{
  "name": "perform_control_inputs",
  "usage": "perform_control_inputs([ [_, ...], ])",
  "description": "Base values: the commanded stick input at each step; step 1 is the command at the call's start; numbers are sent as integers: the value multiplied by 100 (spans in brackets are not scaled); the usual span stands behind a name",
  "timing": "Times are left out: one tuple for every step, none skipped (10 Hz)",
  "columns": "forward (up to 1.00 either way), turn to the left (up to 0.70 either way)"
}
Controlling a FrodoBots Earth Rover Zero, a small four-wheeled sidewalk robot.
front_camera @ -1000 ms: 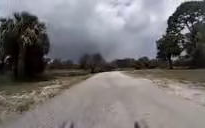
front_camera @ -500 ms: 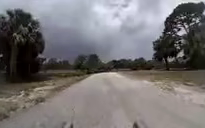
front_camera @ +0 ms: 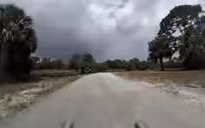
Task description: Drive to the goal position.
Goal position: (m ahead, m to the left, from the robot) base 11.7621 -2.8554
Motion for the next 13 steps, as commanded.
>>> perform_control_inputs([
  [85, 0],
  [85, 0],
  [85, 0],
  [85, 0],
  [85, 0],
  [85, 0],
  [85, 0],
  [85, 0],
  [85, 0],
  [85, 0],
  [85, 0],
  [85, 0],
  [85, 0],
])
